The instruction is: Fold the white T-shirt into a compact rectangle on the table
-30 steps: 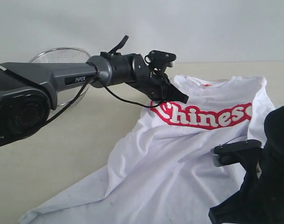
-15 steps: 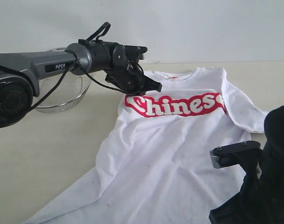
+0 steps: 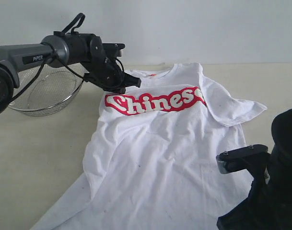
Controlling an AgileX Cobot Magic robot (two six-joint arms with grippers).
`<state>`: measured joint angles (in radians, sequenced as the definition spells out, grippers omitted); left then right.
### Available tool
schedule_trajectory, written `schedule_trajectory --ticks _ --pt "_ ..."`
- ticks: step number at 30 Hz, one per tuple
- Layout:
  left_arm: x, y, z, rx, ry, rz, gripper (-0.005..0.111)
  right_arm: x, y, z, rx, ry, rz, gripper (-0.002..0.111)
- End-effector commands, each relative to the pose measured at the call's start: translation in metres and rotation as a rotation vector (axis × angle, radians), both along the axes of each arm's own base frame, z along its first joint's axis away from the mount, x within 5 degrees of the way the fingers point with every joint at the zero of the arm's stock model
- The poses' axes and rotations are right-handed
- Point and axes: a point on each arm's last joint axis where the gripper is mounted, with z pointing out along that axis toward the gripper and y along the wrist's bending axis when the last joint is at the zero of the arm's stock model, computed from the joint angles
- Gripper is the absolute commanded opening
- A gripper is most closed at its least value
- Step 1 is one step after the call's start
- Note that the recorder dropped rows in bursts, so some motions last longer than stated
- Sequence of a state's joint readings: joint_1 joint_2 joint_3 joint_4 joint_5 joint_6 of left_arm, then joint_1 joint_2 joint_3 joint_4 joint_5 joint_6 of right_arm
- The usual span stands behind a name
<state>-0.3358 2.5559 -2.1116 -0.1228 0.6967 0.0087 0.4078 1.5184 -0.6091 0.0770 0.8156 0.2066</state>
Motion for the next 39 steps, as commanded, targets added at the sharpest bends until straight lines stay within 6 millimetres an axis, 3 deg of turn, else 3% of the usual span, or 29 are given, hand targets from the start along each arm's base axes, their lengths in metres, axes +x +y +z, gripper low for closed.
schedule_trajectory --ticks 1,5,9,14,18,22,27,32,39 --pt "-0.005 0.011 0.005 0.036 0.046 -0.121 0.005 0.004 0.001 0.004 0.006 -0.040 0.040 0.000" --pt "-0.008 0.008 0.049 0.006 -0.015 -0.134 0.005 0.014 0.005 0.014 0.016 -0.062 0.047 0.000" --pt "-0.012 0.018 0.076 0.038 -0.016 -0.138 0.005 0.023 0.009 0.025 0.021 -0.084 0.054 0.000" --pt "-0.032 0.019 0.102 0.012 0.096 -0.164 0.005 0.038 0.013 0.039 0.021 -0.157 0.096 0.000" --pt "-0.047 0.024 0.098 0.013 0.208 -0.174 0.005 0.049 0.013 0.043 -0.004 -0.224 0.154 0.000" --pt "-0.061 0.032 0.097 -0.133 0.252 -0.214 0.005 0.052 0.014 0.030 -0.021 -0.184 0.177 0.000" --pt "-0.071 0.066 0.081 -0.353 0.308 -0.160 0.005 0.056 0.016 0.020 -0.024 -0.174 0.200 0.000" --pt "-0.066 0.090 0.054 -0.307 0.216 -0.031 0.005 0.057 0.016 0.021 -0.019 -0.187 0.202 0.000" --pt "-0.065 0.081 0.057 -0.446 0.211 -0.016 0.005 0.057 0.016 0.021 -0.015 -0.191 0.199 0.000"
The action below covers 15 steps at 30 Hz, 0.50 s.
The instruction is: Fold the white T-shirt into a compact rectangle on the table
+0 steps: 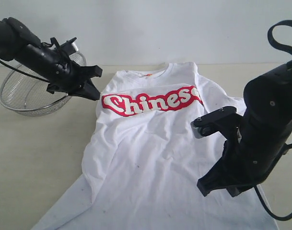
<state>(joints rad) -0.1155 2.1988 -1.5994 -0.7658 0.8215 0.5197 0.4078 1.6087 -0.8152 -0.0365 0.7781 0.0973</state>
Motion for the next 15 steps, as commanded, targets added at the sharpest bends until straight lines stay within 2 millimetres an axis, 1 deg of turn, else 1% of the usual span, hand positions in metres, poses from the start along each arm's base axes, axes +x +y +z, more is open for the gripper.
schedule_trajectory --ticks 1,5,8,11,13,15 --pt "-0.004 -0.008 0.006 -0.103 0.032 -0.011 0.005 0.002 0.000 0.002 0.002 -0.015 0.012 0.000" --pt "-0.012 -0.016 0.007 -0.140 0.115 -0.040 0.005 0.001 0.000 0.001 0.001 -0.013 0.024 0.000" --pt "-0.020 -0.035 0.007 -0.135 0.119 -0.136 0.005 0.002 0.001 0.002 0.002 -0.015 0.024 0.000" --pt "-0.023 -0.050 0.006 -0.118 0.084 -0.176 0.005 0.002 0.001 0.002 0.003 -0.017 0.024 0.000" --pt "-0.019 -0.052 0.001 -0.103 0.057 -0.150 0.005 0.001 0.000 0.001 -0.001 -0.008 0.024 0.000" --pt "-0.015 -0.045 -0.011 -0.100 0.071 -0.120 0.005 -0.002 -0.001 0.001 -0.014 0.021 0.023 0.000"
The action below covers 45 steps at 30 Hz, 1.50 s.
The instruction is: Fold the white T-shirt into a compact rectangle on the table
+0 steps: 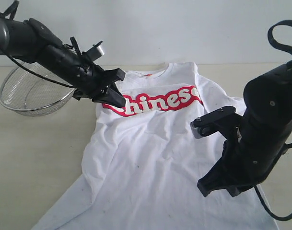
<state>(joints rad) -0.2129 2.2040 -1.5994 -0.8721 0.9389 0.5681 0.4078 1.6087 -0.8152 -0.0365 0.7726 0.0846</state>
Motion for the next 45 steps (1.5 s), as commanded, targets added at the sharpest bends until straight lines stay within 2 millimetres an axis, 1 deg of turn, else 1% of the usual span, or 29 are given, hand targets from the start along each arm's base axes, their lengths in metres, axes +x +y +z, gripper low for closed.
schedule_trajectory --ticks 1,4,5,7,8,10,12,13,14,15,17,21,22,23,24,26,29,31,33,35,38,42,43,45 --pt "0.010 0.015 -0.020 0.012 0.006 0.066 0.005 -0.002 -0.001 0.001 -0.017 0.030 0.010 0.000" --pt "0.019 0.035 -0.028 -0.045 0.009 0.133 0.005 -0.002 -0.001 0.001 -0.017 0.030 0.010 0.000" --pt "0.023 0.046 -0.031 -0.063 0.011 0.163 0.005 -0.003 -0.001 0.001 -0.018 0.032 0.010 0.000" --pt "0.026 0.059 -0.035 -0.064 0.010 0.188 0.005 -0.003 -0.002 0.001 -0.019 0.034 0.010 0.000" --pt "0.028 0.065 -0.036 -0.054 -0.018 0.184 0.005 -0.003 -0.002 0.001 -0.019 0.034 0.010 0.000" --pt "0.036 0.079 -0.031 -0.039 -0.063 0.232 0.005 -0.003 -0.002 0.001 -0.021 0.039 0.009 0.000" --pt "0.045 0.089 -0.022 -0.043 -0.101 0.254 0.005 -0.004 -0.002 0.001 -0.025 0.048 0.009 0.000" --pt "0.047 0.091 -0.019 -0.044 -0.113 0.257 0.005 -0.004 -0.002 0.001 -0.025 0.048 0.009 0.000" --pt "0.048 0.091 -0.017 -0.049 -0.111 0.261 0.005 -0.004 -0.002 0.001 -0.025 0.048 0.009 0.000" --pt "0.046 0.088 -0.017 -0.048 -0.106 0.243 0.005 -0.004 -0.002 0.001 -0.025 0.048 0.009 0.000" --pt "0.043 0.082 -0.023 -0.002 -0.101 0.192 0.005 -0.004 -0.002 0.001 -0.025 0.048 0.009 0.000" --pt "0.043 0.081 -0.031 0.015 -0.091 0.182 0.005 -0.005 -0.003 0.001 -0.030 0.058 0.009 0.000" --pt "0.043 0.081 -0.031 0.015 -0.091 0.182 0.008 -0.005 -0.003 0.001 -0.032 0.063 0.009 0.000" --pt "0.043 0.081 -0.031 0.015 -0.093 0.181 0.011 -0.006 -0.003 0.001 -0.033 0.064 0.009 0.000" --pt "0.043 0.081 -0.031 0.015 -0.093 0.181 0.017 -0.006 -0.003 0.001 -0.034 0.066 0.009 0.000" --pt "0.043 0.081 -0.031 0.015 -0.094 0.180 0.032 -0.006 -0.003 0.001 -0.035 0.070 0.008 0.000" --pt "0.043 0.079 -0.030 0.009 -0.092 0.190 0.058 -0.006 -0.003 0.001 -0.036 0.070 0.008 0.000" --pt "0.043 0.077 -0.030 0.001 -0.076 0.205 0.066 -0.006 -0.003 0.001 -0.036 0.070 0.008 0.000" --pt "0.043 0.073 -0.030 0.003 -0.080 0.199 0.065 -0.006 -0.003 0.001 -0.036 0.070 0.008 0.000" --pt "0.042 0.066 -0.033 0.006 -0.081 0.190 0.062 -0.006 -0.003 0.001 -0.036 0.070 0.008 0.000" --pt "0.041 0.054 -0.043 -0.007 -0.057 0.177 0.059 -0.006 -0.003 0.001 -0.037 0.072 0.008 0.000" --pt "0.041 0.046 -0.056 0.005 -0.050 0.182 0.058 -0.007 -0.003 0.001 -0.040 0.081 0.008 0.000" --pt "0.042 0.045 -0.058 0.010 -0.052 0.186 0.056 -0.008 -0.004 0.001 -0.043 0.086 0.008 0.000" --pt "0.043 0.046 -0.058 0.014 -0.059 0.193 0.046 -0.008 -0.004 0.001 -0.047 0.095 0.008 0.000"
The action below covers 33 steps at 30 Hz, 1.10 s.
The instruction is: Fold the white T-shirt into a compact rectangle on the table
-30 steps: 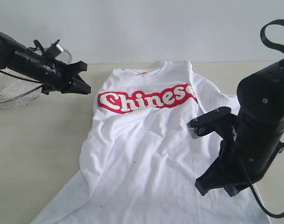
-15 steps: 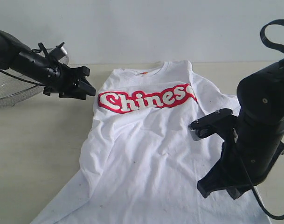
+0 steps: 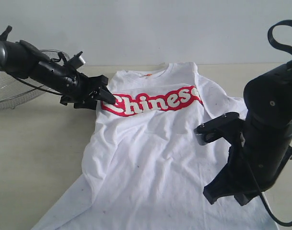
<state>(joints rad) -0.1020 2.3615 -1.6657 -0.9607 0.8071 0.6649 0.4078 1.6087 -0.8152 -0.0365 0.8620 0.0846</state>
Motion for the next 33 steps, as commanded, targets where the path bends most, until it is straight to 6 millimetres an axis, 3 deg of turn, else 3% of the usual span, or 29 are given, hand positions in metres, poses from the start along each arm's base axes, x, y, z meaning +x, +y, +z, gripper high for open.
schedule_trajectory --ticks 1,3,4,9,12,15,18,22,30,33 --pt "0.004 -0.002 -0.003 0.013 -0.020 0.018 0.036 -0.001 -0.001 0.001 -0.010 0.017 0.010 0.000" --pt "0.008 -0.002 0.004 0.020 -0.061 0.004 0.020 -0.002 -0.001 0.001 -0.012 0.021 0.010 0.000" --pt "0.012 -0.003 0.014 0.024 -0.109 -0.014 0.005 -0.002 -0.001 0.001 -0.013 0.022 0.010 0.000" --pt "0.009 -0.024 0.047 0.093 -0.195 -0.155 0.005 -0.002 -0.001 0.001 -0.012 0.020 0.010 0.000" --pt "-0.010 -0.059 0.056 0.230 -0.239 -0.356 0.005 0.000 0.000 0.001 -0.005 -0.001 0.013 0.000" --pt "-0.035 -0.110 0.053 0.327 -0.267 -0.556 0.005 0.001 -0.001 0.001 -0.008 -0.002 0.016 0.000" --pt "-0.058 -0.147 0.054 0.425 -0.303 -0.686 0.005 0.001 -0.001 0.001 -0.008 -0.002 0.016 0.000" --pt "-0.086 -0.182 0.049 0.540 -0.292 -0.766 0.005 0.001 -0.001 0.001 -0.007 -0.004 0.016 0.000" --pt "-0.125 -0.224 0.048 0.736 -0.302 -0.733 0.005 0.001 0.000 0.001 -0.004 -0.010 0.016 0.000" --pt "-0.146 -0.243 0.047 0.736 -0.309 -0.768 0.005 0.001 0.000 0.001 -0.006 -0.007 0.016 0.000"
